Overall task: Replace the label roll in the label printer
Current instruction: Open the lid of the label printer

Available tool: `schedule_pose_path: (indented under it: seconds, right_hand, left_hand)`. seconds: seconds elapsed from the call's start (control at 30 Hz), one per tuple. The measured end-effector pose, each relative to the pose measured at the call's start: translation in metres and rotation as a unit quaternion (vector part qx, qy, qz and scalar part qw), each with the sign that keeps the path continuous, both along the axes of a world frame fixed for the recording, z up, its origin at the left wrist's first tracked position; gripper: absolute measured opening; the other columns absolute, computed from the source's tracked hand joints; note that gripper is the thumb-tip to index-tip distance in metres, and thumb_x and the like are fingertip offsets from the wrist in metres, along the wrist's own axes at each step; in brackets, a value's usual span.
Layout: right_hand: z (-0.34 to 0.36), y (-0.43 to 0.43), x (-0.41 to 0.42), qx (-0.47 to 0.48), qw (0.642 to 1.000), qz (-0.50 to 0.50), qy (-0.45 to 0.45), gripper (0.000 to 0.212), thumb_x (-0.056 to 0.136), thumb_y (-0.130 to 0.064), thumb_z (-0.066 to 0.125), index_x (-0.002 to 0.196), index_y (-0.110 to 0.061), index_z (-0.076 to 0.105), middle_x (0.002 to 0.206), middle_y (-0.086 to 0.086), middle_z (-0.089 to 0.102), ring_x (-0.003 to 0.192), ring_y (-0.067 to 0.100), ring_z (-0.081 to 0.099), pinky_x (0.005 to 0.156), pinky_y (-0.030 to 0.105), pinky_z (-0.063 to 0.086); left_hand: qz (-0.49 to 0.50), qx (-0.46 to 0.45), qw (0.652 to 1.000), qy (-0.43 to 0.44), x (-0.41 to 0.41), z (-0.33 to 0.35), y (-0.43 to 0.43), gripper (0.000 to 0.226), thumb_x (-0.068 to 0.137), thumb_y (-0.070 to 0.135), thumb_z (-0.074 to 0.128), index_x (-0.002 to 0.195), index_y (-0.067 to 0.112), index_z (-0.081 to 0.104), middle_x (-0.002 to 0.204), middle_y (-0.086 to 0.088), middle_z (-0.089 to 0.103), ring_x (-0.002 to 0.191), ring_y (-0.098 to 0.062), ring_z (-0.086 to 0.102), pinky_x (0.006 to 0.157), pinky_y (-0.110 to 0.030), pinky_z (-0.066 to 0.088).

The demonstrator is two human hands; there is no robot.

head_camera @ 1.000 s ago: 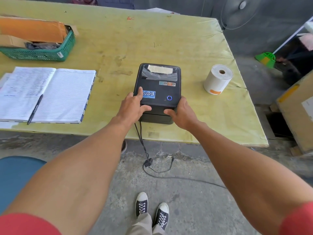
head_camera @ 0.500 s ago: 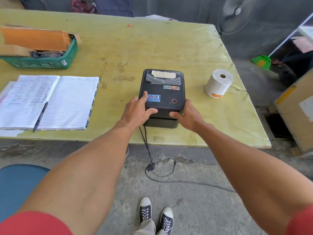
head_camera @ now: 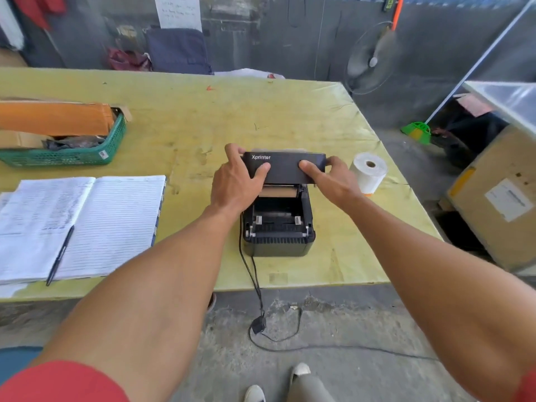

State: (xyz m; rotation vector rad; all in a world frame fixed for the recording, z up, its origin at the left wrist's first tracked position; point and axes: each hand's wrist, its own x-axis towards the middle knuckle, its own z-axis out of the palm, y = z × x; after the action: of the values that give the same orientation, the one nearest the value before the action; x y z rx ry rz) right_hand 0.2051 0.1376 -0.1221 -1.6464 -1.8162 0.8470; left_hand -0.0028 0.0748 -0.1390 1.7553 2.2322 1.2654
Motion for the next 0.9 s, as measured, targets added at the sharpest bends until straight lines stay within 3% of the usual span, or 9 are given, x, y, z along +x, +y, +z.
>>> schedule_pose_path:
  seconds: [0.1, 0.27, 0.33, 0.47, 0.67, 0.8, 0.9]
  right_hand:
    - [0.016, 0.020, -0.011, 0.004, 1.000, -0.009, -0.011, 0.065, 0.080, -0.078, 0.051, 0.108, -0.019, 0.055, 0.102, 0.002, 0.066, 0.091, 0.024, 0.061, 0.076, 0.036, 0.045]
    - [0.035, 0.062, -0.029, -0.016, 0.999, -0.027, -0.029, 0.077, 0.084, -0.079, 0.043, 0.103, -0.007, 0.062, 0.096, 0.011, 0.067, 0.086, 0.032, 0.064, 0.070, 0.036, 0.045]
    - [0.042, 0.081, -0.038, -0.029, 0.999, -0.033, -0.020, 0.081, 0.085, -0.079, 0.044, 0.106, -0.003, 0.062, 0.100, 0.014, 0.066, 0.088, 0.033, 0.064, 0.069, 0.036, 0.045]
    - [0.052, 0.113, -0.047, -0.049, 0.998, -0.022, -0.013, 0.073, 0.087, -0.074, 0.047, 0.107, -0.004, 0.056, 0.098, 0.011, 0.064, 0.070, 0.022, 0.056, 0.063, 0.035, 0.044]
    - [0.051, 0.141, -0.057, -0.096, 0.995, -0.008, 0.022, 0.073, 0.092, -0.068, 0.043, 0.124, -0.003, 0.054, 0.113, 0.015, 0.063, 0.098, 0.032, 0.059, 0.079, 0.044, 0.053]
    - [0.049, 0.149, -0.055, -0.148, 0.987, 0.003, 0.069, 0.066, 0.093, -0.064, 0.043, 0.125, -0.007, 0.053, 0.118, 0.013, 0.066, 0.108, 0.032, 0.061, 0.081, 0.043, 0.051]
    - [0.049, 0.150, -0.053, -0.160, 0.983, 0.011, 0.092, 0.061, 0.093, -0.062, 0.045, 0.121, -0.009, 0.054, 0.115, 0.012, 0.068, 0.108, 0.030, 0.062, 0.081, 0.042, 0.050]
  left_hand:
    - [0.002, 0.016, 0.999, -0.029, -0.003, 0.010, 0.020, 0.049, 0.089, 0.048, 0.056, 0.116, 0.014, 0.034, 0.082, -0.005, 0.066, 0.062, -0.028, 0.059, 0.054, -0.029, 0.039]
    - [0.034, -0.001, 0.999, -0.041, -0.005, 0.029, 0.061, 0.042, 0.093, 0.047, 0.048, 0.117, 0.013, 0.042, 0.071, 0.002, 0.054, 0.062, -0.026, 0.052, 0.055, -0.031, 0.033]
    - [0.057, -0.023, 0.997, -0.054, -0.007, 0.037, 0.080, 0.042, 0.093, 0.047, 0.047, 0.117, 0.013, 0.044, 0.075, 0.000, 0.054, 0.065, -0.026, 0.051, 0.057, -0.032, 0.033]
    - [0.077, -0.044, 0.993, -0.078, -0.013, 0.042, 0.110, 0.037, 0.093, 0.049, 0.044, 0.113, 0.017, 0.047, 0.082, -0.002, 0.058, 0.060, -0.014, 0.051, 0.046, -0.027, 0.028]
    - [0.074, -0.073, 0.989, -0.102, -0.024, 0.041, 0.141, 0.048, 0.093, 0.050, 0.040, 0.127, 0.018, 0.050, 0.096, -0.005, 0.062, 0.081, -0.025, 0.059, 0.064, -0.031, 0.038]
    - [0.082, -0.065, 0.990, -0.099, -0.025, 0.040, 0.151, 0.046, 0.095, 0.050, 0.040, 0.124, 0.017, 0.053, 0.088, -0.002, 0.063, 0.076, -0.024, 0.060, 0.061, -0.030, 0.037]
    - [0.099, -0.058, 0.988, -0.106, -0.022, 0.039, 0.153, 0.042, 0.093, 0.051, 0.039, 0.116, 0.020, 0.053, 0.075, 0.004, 0.059, 0.067, -0.019, 0.058, 0.050, -0.028, 0.033]
